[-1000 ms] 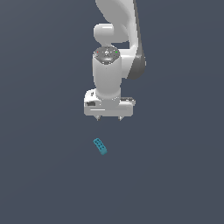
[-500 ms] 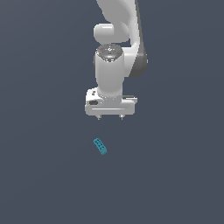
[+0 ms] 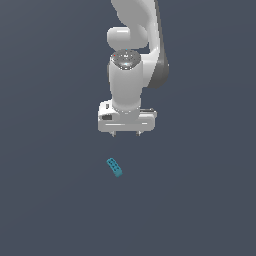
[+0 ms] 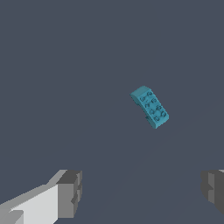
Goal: Pick up the object and move it to a goal position.
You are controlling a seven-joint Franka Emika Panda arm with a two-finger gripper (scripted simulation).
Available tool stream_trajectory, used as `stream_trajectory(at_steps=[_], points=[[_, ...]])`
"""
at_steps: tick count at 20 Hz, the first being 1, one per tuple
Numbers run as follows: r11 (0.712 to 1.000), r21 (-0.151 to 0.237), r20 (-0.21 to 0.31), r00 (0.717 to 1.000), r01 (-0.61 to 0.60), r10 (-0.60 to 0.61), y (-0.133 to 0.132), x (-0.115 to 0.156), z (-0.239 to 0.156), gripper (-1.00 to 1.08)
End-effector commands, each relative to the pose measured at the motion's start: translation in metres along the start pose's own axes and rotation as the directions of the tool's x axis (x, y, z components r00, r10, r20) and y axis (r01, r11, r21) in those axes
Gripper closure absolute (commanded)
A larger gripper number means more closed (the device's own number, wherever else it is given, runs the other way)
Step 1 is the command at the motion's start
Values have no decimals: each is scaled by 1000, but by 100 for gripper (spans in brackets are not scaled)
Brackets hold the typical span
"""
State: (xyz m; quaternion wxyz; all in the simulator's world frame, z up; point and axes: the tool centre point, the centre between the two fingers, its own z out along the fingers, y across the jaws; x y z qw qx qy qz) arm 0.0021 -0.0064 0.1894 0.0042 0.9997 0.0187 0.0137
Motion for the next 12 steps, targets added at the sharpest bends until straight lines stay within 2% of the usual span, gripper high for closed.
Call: stream_trajectory(at_steps=[1, 12], points=[[1000, 0, 1, 1000, 8, -8, 1, 1, 1, -92], [990, -4, 8, 990, 139, -138, 13, 17, 24, -92]])
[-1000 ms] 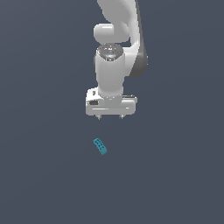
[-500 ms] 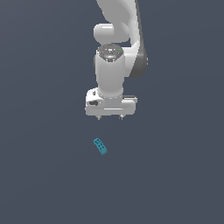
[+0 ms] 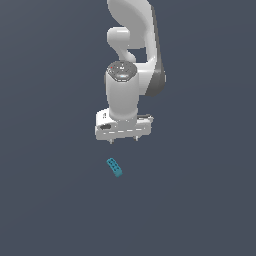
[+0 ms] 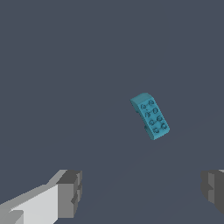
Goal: Pick up the object and move it to a goal position.
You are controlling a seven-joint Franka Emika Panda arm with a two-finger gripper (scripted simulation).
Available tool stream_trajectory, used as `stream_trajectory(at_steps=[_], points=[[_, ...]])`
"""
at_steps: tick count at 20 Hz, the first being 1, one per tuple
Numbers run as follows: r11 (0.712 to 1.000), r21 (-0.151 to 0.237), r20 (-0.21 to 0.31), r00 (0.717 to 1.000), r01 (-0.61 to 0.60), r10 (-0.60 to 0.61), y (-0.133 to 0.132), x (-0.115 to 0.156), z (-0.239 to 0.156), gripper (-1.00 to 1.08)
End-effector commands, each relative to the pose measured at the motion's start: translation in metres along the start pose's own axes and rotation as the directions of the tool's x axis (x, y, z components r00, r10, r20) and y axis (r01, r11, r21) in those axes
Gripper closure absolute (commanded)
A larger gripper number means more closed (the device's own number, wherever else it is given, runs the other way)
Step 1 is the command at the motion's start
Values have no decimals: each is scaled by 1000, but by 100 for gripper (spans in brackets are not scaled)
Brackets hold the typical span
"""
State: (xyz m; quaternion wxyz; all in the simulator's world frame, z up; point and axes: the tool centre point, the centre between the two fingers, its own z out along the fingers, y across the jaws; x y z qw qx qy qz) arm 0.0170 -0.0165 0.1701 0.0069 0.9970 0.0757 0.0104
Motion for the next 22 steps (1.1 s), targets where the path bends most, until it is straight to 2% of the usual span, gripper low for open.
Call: stream_trajectory(at_steps=[1, 8, 15, 22], points=[[999, 0, 3, 999, 43, -43, 5, 4, 8, -92], [980, 3, 10, 980, 201, -201, 22, 19, 39, -92], [938, 12, 13, 938, 347, -347, 39, 31, 70, -92], [900, 20, 11, 900, 435, -435, 50, 37, 91, -92]])
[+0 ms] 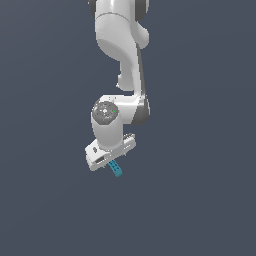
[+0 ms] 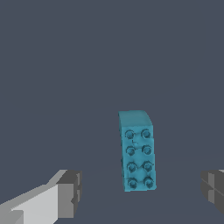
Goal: Pick up the object and move it to a goal position.
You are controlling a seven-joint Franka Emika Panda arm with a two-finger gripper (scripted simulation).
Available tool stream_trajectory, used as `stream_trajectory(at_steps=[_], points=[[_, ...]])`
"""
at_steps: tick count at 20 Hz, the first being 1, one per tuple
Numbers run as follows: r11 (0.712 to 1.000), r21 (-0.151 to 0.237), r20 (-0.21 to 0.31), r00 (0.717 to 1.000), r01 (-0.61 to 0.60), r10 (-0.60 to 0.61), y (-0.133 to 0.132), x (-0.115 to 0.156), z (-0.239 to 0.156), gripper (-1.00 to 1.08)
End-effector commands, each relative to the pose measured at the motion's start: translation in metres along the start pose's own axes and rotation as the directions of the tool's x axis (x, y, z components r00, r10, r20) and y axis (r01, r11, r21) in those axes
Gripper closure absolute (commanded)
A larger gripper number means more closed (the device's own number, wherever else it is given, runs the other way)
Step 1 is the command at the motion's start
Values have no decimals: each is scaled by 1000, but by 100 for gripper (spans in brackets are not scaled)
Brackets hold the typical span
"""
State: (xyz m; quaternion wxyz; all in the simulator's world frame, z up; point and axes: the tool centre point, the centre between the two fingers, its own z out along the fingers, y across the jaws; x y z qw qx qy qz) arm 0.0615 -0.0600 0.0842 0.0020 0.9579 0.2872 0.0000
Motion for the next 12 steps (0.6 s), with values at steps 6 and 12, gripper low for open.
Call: stream_trajectory(at_steps=[6, 12], points=[[999, 4, -1, 999, 54, -54, 7, 1, 11, -92], [999, 4, -1, 999, 52, -52, 7, 0, 15, -92]])
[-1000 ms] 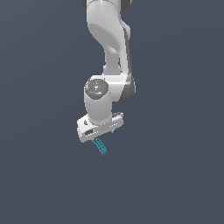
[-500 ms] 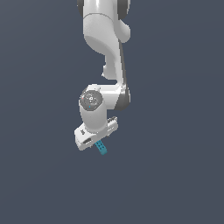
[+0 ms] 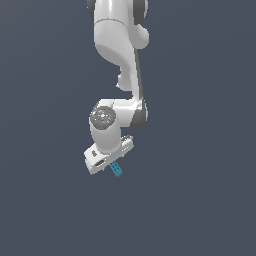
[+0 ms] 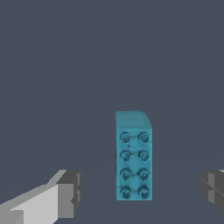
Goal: Pick up the object and move it to a goal position.
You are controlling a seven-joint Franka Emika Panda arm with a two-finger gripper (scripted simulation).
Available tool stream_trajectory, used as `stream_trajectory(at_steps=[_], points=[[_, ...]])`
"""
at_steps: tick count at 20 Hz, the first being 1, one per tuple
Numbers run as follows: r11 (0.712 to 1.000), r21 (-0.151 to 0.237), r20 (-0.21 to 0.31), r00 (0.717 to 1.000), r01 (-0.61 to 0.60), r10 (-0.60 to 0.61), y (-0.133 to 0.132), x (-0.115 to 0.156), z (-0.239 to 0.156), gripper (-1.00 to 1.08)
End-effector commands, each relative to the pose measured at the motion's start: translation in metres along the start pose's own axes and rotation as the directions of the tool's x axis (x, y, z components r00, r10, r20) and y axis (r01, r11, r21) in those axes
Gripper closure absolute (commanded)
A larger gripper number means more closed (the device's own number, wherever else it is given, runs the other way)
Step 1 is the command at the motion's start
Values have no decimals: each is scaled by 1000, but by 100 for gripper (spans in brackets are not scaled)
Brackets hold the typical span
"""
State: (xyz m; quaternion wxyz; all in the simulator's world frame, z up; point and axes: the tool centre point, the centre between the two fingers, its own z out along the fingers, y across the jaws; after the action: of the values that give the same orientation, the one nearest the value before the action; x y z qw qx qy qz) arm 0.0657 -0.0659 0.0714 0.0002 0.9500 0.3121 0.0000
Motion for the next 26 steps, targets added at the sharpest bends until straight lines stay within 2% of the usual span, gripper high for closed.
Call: stream_trajectory(at_steps=[1, 9, 15, 16, 26], points=[[1000, 0, 0, 1000, 1, -1, 0, 0, 5, -92], [1000, 0, 0, 1000, 4, -4, -1, -1, 43, -92], [1000, 0, 0, 1000, 5, -5, 0, 0, 49, -92], [1000, 0, 0, 1000, 5, -5, 0, 0, 49, 108], [1000, 1, 0, 1000, 4, -4, 0, 0, 49, 108]])
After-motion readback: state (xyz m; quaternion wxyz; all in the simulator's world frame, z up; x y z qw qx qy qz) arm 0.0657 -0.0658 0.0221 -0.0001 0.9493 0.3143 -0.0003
